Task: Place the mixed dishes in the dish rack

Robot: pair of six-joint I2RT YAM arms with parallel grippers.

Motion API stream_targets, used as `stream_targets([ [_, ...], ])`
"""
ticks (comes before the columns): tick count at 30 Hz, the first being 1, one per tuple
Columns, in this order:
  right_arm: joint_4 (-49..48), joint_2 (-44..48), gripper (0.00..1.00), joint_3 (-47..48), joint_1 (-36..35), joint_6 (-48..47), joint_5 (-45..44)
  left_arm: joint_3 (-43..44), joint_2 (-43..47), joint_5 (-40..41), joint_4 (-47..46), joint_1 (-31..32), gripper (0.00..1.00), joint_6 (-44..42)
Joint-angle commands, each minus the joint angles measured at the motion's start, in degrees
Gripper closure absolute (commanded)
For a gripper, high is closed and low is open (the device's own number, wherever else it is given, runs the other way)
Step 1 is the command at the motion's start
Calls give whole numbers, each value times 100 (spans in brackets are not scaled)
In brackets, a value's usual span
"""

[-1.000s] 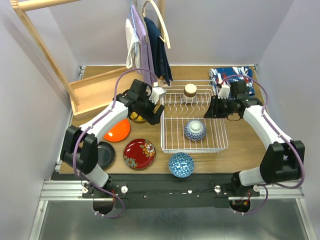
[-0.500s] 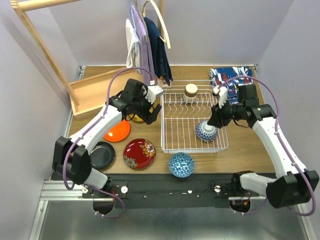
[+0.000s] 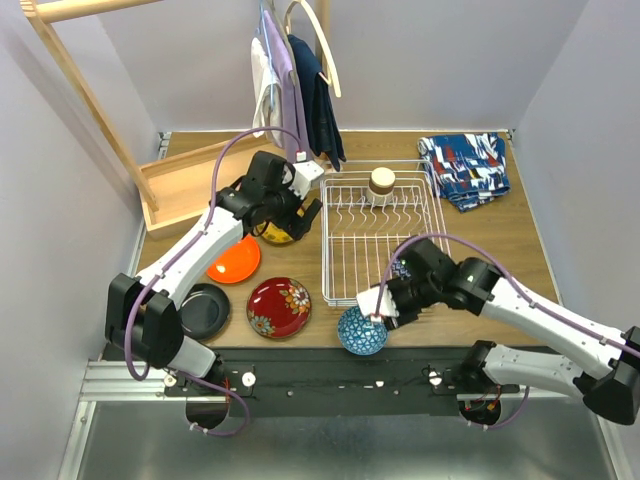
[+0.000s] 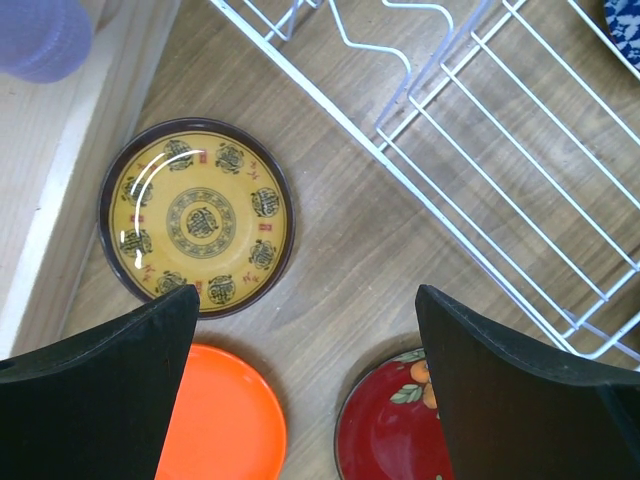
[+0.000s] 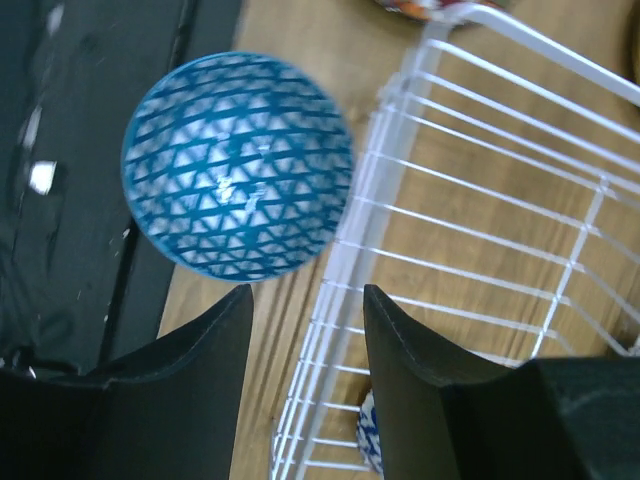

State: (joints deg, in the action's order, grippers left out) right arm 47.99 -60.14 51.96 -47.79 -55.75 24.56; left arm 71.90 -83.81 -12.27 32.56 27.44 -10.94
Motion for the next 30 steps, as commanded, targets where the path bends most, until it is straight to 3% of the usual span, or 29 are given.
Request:
stream_targets([
  [1,-255,266,43,-538,-512,-1245,-102,237,5,304,-65,-37,2,-84],
  [19,896,-806,50,-591,-1145,-2230,418,35,488,225,128,-309,2,22],
  [25,467,-1087,53,-802,-1189,-2098,339,96,462,208,181,-371,2,39],
  [30,115,-1395,65,-802,-1215,-2089,252,70,497,208,216,-406,2,39],
])
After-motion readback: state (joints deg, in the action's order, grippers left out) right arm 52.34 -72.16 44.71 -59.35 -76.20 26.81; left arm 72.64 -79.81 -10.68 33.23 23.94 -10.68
